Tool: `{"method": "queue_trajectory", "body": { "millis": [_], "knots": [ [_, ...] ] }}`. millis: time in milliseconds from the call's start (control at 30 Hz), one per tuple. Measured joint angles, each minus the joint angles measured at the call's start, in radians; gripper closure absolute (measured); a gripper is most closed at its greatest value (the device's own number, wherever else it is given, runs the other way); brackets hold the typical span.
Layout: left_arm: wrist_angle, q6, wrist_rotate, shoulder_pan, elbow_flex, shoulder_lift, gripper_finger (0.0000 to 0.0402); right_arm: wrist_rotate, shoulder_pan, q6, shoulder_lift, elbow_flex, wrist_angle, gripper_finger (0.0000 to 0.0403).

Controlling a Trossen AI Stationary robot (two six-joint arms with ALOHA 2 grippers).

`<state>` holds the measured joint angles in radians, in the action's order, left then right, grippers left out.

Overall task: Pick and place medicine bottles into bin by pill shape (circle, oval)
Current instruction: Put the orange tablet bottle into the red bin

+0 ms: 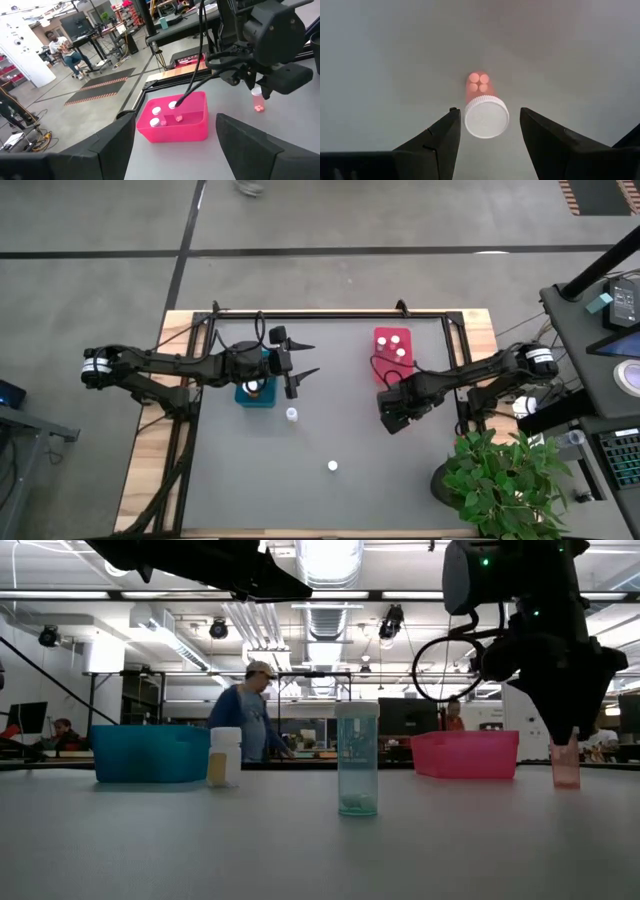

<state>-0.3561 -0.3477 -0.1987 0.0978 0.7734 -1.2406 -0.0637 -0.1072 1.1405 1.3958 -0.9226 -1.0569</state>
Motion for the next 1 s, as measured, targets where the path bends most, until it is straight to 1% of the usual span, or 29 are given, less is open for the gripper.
{"method": "queue_trajectory", "body": {
  "millis": [300, 633, 733, 833, 1000],
  "knots": [
    [-0.001, 0.0, 0.0, 0.0, -0.003, 0.0, 0.0143, 0.012, 0.0, -0.023, 0.015, -0.004, 0.005, 0.0235],
    [-0.001, 0.0, 0.0, 0.0, -0.005, 0.0, 0.0143, 0.013, 0.0, -0.023, 0.015, -0.004, 0.019, 0.0296],
    [-0.001, 0.0, 0.0, 0.0, -0.005, 0.0, 0.0143, 0.013, 0.0, -0.026, 0.014, -0.005, 0.019, 0.0298],
    [-0.001, 0.0, 0.0, 0.0, -0.005, 0.0, 0.0143, 0.013, 0.0, -0.029, 0.014, -0.01, 0.016, 0.0288],
    [-0.001, 0.0, 0.0, 0.0, -0.005, 0.0, 0.0143, 0.012, 0.001, -0.051, 0.013, -0.072, 0.012, 0.0284]
  ]
}}
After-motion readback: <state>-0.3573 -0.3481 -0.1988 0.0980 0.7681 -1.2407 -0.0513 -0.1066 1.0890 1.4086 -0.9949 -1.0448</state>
